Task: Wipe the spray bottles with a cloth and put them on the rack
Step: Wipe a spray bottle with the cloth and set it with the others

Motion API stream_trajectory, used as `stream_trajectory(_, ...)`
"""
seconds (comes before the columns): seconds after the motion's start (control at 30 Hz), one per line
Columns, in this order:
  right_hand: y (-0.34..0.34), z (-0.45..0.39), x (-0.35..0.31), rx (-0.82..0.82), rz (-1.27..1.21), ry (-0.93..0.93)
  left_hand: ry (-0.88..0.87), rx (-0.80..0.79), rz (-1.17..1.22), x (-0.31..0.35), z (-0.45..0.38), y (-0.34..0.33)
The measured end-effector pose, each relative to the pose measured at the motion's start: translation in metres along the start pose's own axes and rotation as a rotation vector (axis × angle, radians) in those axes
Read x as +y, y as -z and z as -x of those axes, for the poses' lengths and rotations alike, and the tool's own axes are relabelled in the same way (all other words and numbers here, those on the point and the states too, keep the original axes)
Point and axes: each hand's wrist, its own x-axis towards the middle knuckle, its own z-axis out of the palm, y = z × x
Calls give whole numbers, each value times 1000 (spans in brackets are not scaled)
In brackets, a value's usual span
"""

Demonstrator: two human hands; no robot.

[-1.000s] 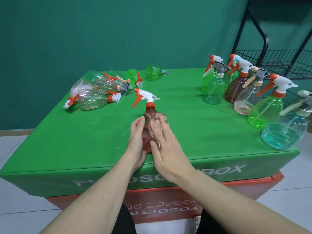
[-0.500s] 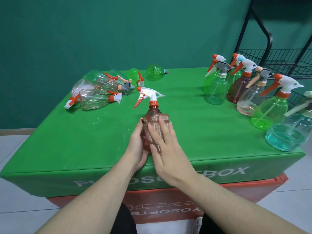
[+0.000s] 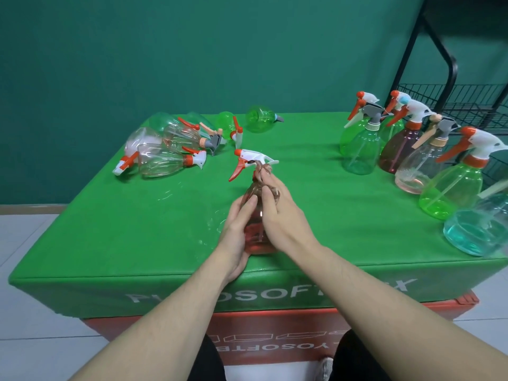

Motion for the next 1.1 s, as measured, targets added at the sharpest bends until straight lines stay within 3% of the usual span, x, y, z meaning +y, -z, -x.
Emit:
stream_trajectory(0.13,-6,16,9,24,-54,9,9,22,13,2,0,0)
stream_trajectory(0.3,-14,39,22,-35,90,129,27,67,155,4,-1,-1)
stream_trajectory(0.5,-13,58,28,-86,123,133,49,128,195,11,3,-3)
stream_trajectory(0.9,16,49,31,83,62,188,118,-99,-113,21,12,-24)
stream_trajectory(1.1,36,27,27,125,36,90,172,-128,-254,15,15,-47)
